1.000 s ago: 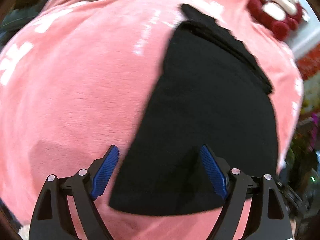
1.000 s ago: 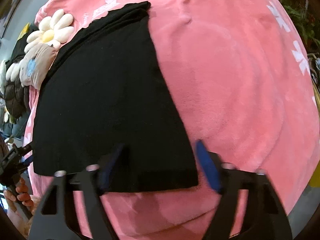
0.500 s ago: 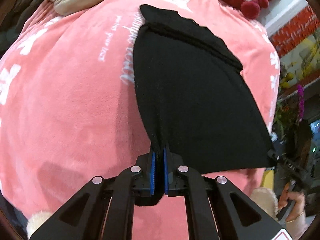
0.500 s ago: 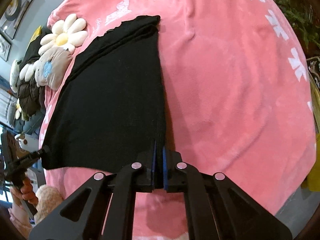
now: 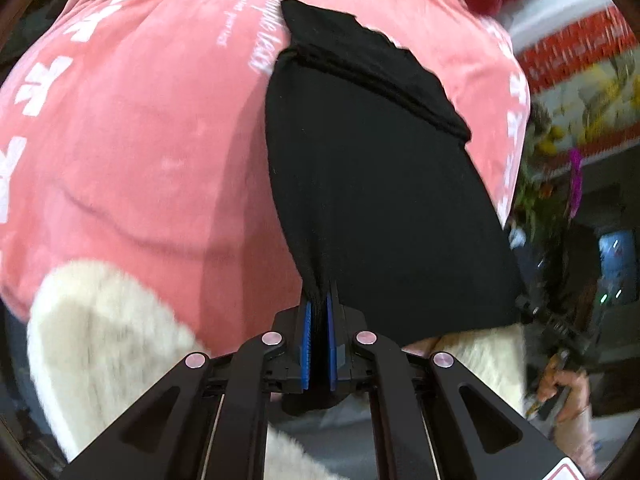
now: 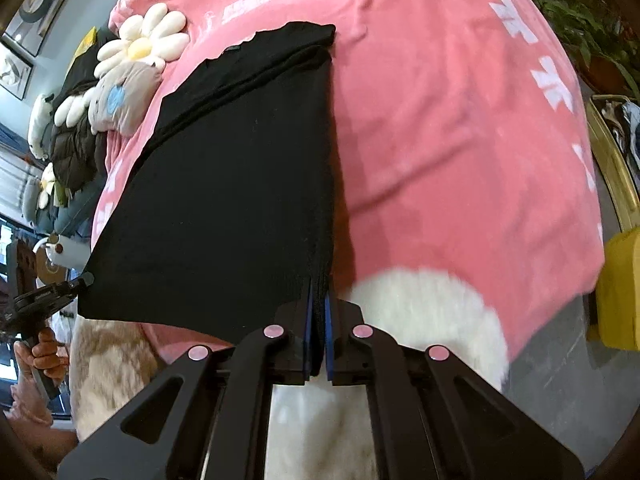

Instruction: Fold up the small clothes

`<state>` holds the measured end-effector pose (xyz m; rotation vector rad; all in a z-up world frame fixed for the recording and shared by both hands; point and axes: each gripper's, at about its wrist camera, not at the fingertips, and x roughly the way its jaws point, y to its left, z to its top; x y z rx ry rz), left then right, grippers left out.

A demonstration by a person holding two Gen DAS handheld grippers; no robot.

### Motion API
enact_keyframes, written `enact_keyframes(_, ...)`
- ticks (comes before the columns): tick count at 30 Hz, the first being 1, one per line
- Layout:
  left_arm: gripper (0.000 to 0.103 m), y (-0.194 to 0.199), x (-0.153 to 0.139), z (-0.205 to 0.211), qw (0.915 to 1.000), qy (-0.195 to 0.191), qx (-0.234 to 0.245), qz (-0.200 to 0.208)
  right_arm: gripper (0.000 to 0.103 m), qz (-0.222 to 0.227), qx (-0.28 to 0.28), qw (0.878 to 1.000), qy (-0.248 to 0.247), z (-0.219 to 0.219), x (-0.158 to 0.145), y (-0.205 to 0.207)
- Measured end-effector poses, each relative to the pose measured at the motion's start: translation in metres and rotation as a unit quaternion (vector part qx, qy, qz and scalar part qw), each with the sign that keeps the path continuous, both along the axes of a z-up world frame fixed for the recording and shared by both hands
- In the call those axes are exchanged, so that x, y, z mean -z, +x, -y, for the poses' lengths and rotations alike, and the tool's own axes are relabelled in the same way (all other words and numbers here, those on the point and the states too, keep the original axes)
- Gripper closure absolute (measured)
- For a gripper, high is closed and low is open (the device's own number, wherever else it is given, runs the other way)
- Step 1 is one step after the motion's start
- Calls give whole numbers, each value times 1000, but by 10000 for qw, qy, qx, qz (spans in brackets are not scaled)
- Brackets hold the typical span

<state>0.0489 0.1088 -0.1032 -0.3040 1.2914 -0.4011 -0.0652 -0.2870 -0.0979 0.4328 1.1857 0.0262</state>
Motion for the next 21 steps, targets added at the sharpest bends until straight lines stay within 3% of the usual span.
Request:
enact_keyframes(3, 99, -15, -10, 12, 9996, 173, 199, 102, 100, 73, -17, 10000, 0, 0, -10, -13)
enact_keyframes(7, 99, 4, -38, 9, 9991, -38, 155, 400, 100, 670, 41, 9977, 45, 4, -48, 8)
enact_keyframes(10, 99, 43, -67, 13, 9958, -115, 155, 901, 100, 1324, -4, 9912, -49, 11, -84, 55)
enact_keyframes(15, 99, 140, -105, 28, 9836, 412, -65, 1756, 100, 2149, 80, 9760, -344, 31, -118, 165)
enact_keyframes(19, 98, 225, -102, 44, 9744, 860, -356, 2045, 99, 2296, 202, 9718, -503, 38, -101, 271)
enact_keyframes(21, 88, 268, -81, 58, 9702, 1290, -558, 1973, 90, 2182, 309, 9734, -626, 37, -79, 314)
